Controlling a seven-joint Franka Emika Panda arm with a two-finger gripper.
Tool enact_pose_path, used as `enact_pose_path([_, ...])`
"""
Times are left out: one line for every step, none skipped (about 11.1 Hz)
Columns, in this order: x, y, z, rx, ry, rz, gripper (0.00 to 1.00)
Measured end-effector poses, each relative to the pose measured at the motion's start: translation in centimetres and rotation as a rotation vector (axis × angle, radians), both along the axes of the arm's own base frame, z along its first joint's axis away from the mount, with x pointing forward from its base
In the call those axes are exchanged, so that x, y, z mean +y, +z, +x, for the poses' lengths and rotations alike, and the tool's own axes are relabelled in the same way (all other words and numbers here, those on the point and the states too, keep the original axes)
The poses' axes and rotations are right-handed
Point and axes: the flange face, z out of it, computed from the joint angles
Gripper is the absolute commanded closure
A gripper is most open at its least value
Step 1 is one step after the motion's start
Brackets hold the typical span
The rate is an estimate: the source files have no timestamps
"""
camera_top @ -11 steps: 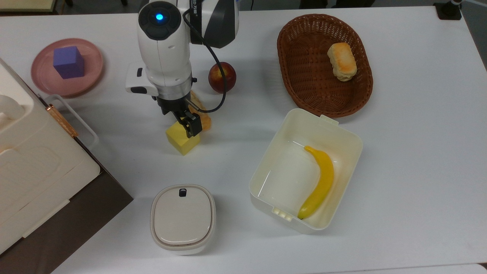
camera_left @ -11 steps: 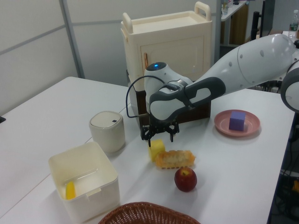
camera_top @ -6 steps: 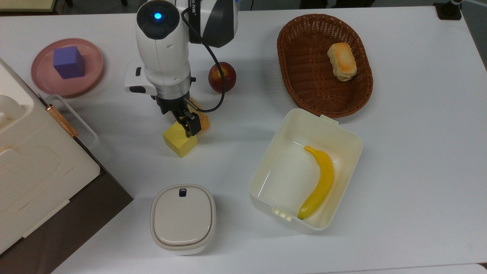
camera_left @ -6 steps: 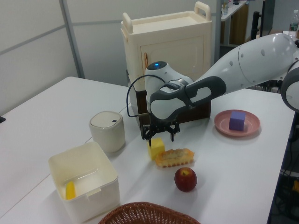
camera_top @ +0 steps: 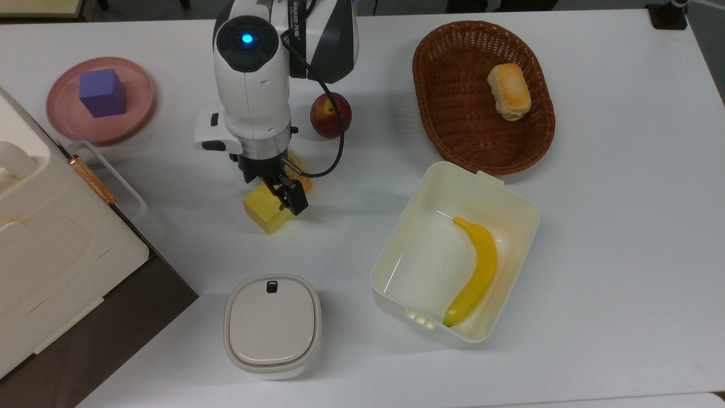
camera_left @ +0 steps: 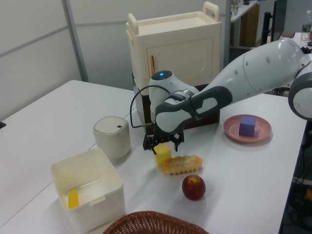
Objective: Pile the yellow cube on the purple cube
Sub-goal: 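Close the gripper on the yellow cube and lift it, then carry the yellow cube over the purple cube on the pink plate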
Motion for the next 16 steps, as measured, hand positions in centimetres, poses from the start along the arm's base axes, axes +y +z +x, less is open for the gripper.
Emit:
enact_pose_path([0.0,-0.4,0.2,-0.01,0.007,-0.008,0.08])
enact_pose_path([0.0,-0.7,0.3,-0.013,0.009,-0.008,0.23])
enact_pose_path([0.0,-0.9,0.3,-0.011,0.01,-0.01,0.35])
enact_pose_path([0.0,-1.1,0.3,-0.007,0.014,-0.015,0.4])
enact_pose_path([0.0,-1.4,0.3,-0.001,0.018,-0.02,0.42])
enact_pose_path([0.0,-1.6,0.3,0.001,0.019,-0.022,0.46])
enact_pose_path([-0.1,-1.6,0.3,0.0,0.019,-0.022,0.51])
enact_pose_path([-0.1,-1.5,0.3,0.0,0.026,-0.023,0.53])
enact_pose_path([-0.2,-1.3,0.4,0.0,0.055,-0.028,0.53])
enact_pose_path([-0.3,-0.7,0.4,-0.006,0.095,-0.033,0.53])
enact_pose_path([-0.8,0.3,0.2,0.004,0.138,-0.038,0.53])
enact_pose_path([-1.3,1.4,-0.2,0.031,0.197,-0.044,0.53])
enact_pose_path([-1.6,2.8,-0.8,0.064,0.271,-0.047,0.53])
enact_pose_path([-2.1,4.4,-1.6,0.095,0.344,-0.049,0.53])
enact_pose_path([-2.9,6.1,-2.4,0.124,0.423,-0.049,0.52])
enact_pose_path([-3.9,7.9,-3.2,0.144,0.499,-0.049,0.52])
